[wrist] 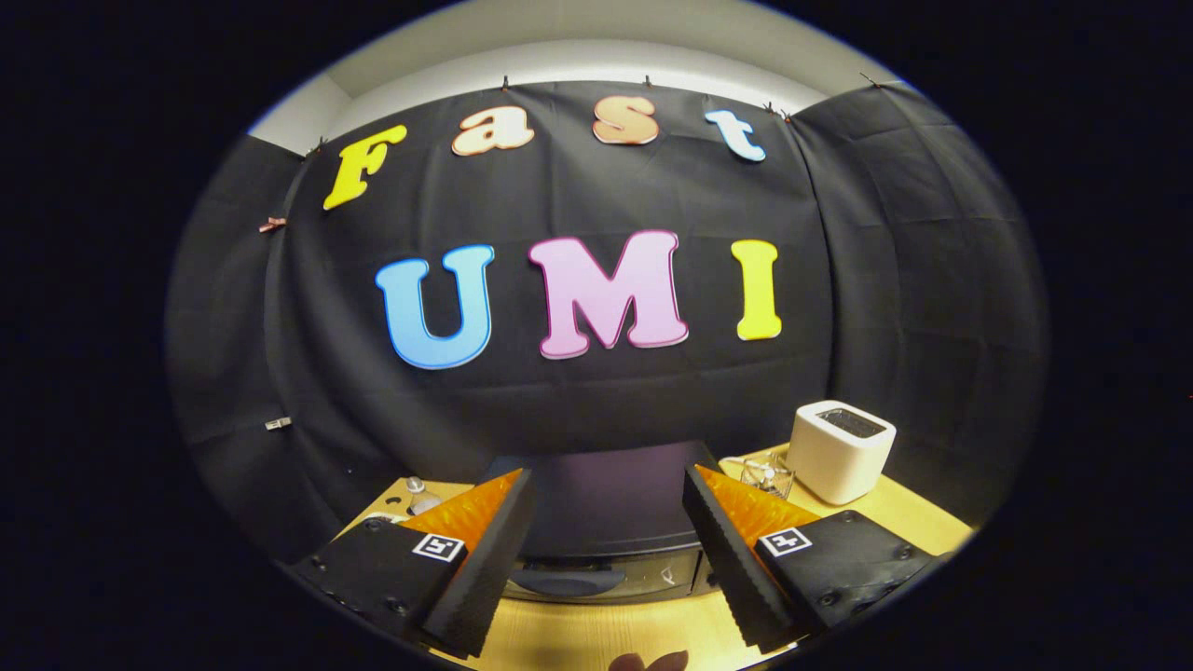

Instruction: Open the toaster oven, put the food inside, and close the toaster oven door.

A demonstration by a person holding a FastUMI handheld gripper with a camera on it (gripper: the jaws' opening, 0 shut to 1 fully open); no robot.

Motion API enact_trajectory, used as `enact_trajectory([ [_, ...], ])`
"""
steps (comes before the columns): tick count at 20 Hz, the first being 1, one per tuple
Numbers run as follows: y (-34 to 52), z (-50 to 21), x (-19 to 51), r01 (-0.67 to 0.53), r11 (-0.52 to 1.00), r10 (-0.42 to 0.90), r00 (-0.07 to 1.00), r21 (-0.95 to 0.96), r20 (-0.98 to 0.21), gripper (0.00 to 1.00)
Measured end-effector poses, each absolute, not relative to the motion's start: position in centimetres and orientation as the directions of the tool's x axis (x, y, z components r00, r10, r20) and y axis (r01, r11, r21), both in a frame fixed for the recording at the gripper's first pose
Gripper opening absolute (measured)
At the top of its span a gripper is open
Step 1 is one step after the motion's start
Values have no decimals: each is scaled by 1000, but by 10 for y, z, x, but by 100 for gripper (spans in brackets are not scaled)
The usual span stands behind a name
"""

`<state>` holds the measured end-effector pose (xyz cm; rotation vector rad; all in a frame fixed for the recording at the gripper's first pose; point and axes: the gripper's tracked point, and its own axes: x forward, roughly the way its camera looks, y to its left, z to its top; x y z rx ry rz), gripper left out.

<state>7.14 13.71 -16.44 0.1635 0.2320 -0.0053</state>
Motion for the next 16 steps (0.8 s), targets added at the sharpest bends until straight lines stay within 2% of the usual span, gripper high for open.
enact_trajectory([
  [6,176,-244,84,-1,993,46,924,119,-378,99],
  [11,184,-283,93,10,996,32,886,87,-463,99],
  [16,183,-282,87,14,998,14,897,61,-441,99],
])
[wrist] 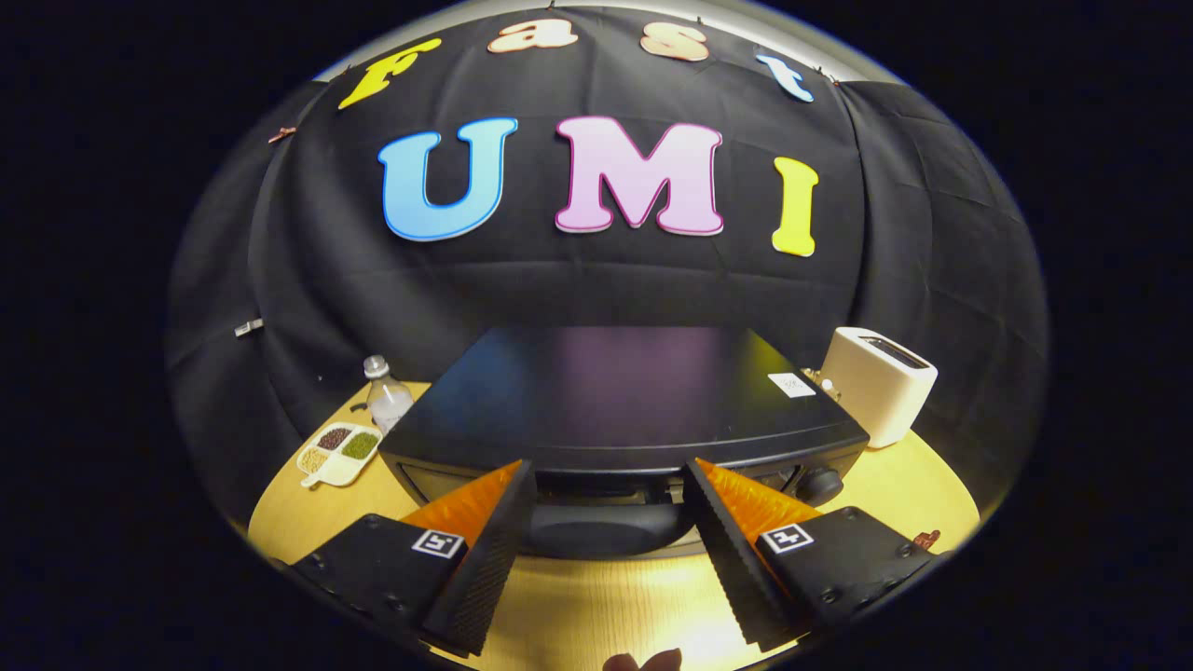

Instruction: Open the toaster oven, put the food inside, and close the toaster oven door.

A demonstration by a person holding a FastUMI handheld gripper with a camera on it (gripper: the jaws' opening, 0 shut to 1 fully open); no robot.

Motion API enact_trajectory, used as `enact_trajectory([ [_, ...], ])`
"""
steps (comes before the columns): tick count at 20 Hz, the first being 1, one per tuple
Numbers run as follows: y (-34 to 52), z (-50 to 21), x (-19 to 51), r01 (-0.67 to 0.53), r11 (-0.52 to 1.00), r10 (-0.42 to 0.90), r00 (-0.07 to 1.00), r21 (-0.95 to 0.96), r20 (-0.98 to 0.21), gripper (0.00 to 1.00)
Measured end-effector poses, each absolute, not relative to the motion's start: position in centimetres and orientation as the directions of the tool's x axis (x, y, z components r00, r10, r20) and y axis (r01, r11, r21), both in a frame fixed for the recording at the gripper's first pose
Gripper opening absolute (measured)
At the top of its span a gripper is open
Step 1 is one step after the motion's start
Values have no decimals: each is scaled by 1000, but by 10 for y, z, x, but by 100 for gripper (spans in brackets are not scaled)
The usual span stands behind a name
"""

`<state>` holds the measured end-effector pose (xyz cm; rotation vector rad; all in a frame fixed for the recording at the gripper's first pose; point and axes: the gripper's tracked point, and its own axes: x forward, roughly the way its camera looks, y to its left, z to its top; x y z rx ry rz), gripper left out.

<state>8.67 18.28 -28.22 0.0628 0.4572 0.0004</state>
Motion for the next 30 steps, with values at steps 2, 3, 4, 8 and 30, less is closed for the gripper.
enact_trajectory([
  [2,184,-284,79,19,998,11,894,61,-448,99],
  [3,183,-282,74,24,998,8,894,66,-448,99],
  [4,183,-283,66,34,997,3,891,73,-454,99],
  [8,187,-295,33,35,995,17,873,97,-487,99],
  [30,182,-395,-70,-55,997,71,679,46,-731,98],
])
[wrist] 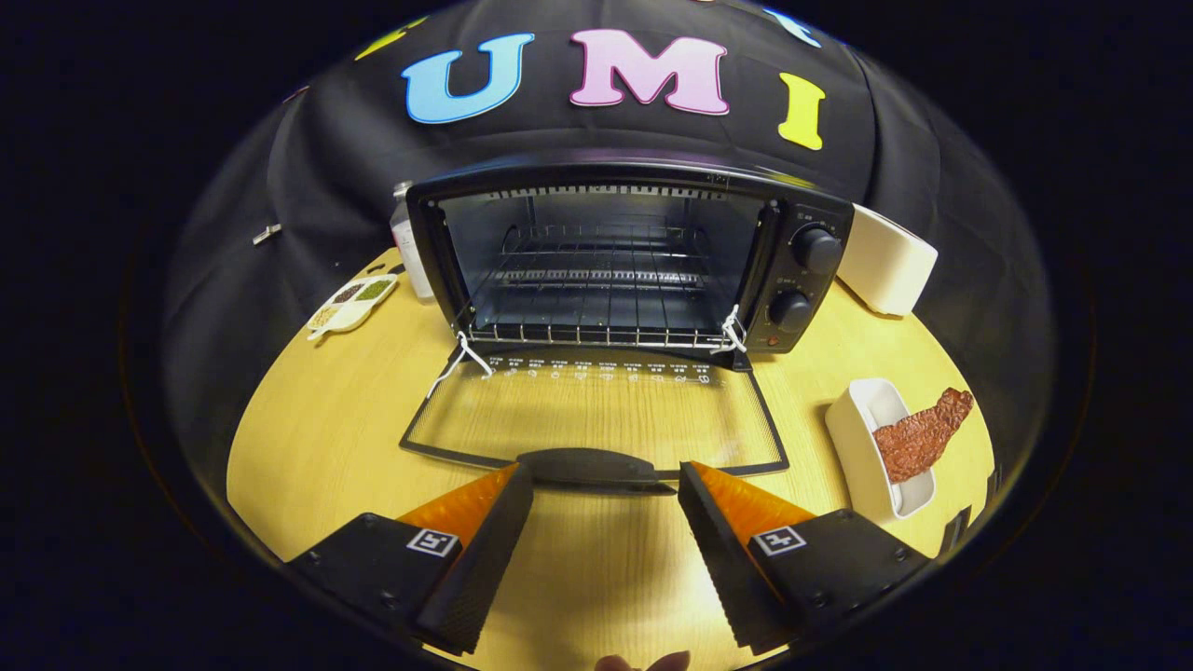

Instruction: Open the toaster oven, put the food inside, and close the toaster oven door.

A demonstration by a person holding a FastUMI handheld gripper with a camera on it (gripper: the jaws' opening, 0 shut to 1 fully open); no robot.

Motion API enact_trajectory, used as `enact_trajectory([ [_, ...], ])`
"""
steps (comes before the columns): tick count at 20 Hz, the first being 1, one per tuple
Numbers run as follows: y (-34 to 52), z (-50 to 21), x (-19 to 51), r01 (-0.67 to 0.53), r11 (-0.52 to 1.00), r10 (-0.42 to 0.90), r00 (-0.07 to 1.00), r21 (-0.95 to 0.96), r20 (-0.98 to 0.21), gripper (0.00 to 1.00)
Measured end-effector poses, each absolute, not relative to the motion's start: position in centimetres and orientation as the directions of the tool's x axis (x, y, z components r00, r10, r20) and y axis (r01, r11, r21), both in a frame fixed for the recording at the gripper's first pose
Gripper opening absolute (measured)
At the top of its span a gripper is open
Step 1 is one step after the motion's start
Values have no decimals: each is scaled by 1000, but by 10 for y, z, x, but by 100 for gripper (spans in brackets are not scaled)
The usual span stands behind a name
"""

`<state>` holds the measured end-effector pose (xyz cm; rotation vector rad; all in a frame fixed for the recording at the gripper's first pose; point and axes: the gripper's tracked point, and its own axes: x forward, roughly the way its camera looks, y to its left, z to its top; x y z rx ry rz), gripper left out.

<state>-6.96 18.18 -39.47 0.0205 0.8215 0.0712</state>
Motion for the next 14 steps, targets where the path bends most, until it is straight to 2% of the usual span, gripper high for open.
enact_trajectory([
  [5,169,-375,-71,-97,992,125,689,80,-714,98],
  [9,137,-321,-67,-115,986,167,761,123,-627,98],
  [14,52,-276,-63,-33,993,91,836,116,-541,98],
])
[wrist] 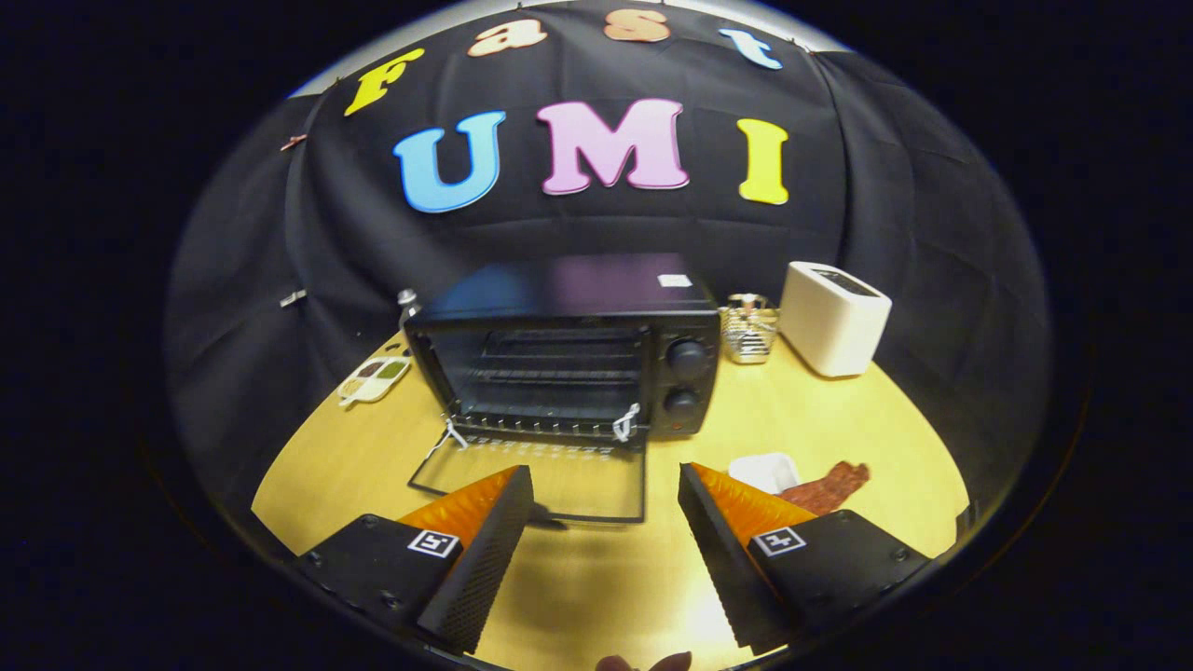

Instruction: Open the toaster oven, put the food inside, and close the toaster oven door.

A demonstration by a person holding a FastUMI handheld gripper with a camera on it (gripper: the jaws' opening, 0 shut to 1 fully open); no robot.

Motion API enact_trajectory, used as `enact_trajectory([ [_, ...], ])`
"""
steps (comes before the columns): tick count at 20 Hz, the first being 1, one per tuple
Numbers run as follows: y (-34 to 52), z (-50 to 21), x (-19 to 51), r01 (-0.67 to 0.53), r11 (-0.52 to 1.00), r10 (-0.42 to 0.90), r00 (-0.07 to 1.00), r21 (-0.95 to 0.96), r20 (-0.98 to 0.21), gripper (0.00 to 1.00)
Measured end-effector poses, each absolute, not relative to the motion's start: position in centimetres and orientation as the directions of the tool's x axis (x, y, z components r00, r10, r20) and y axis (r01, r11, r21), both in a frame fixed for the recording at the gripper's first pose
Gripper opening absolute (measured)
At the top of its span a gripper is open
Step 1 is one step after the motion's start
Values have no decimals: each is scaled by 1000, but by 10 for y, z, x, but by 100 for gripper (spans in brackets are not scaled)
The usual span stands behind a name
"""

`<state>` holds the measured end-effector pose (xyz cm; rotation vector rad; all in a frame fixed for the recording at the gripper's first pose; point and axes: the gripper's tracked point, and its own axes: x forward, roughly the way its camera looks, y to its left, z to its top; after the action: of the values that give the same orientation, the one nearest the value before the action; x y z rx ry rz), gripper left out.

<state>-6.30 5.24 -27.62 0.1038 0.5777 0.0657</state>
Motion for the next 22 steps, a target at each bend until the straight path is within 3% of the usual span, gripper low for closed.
enact_trajectory([
  [8,-105,-277,-58,140,987,-74,834,80,-547,99],
  [14,-166,-299,-56,154,985,-84,812,73,-577,96],
  [19,-152,-323,-48,60,969,110,766,241,-633,99],
  [22,-136,-353,-47,5,928,278,658,373,-700,98],
])
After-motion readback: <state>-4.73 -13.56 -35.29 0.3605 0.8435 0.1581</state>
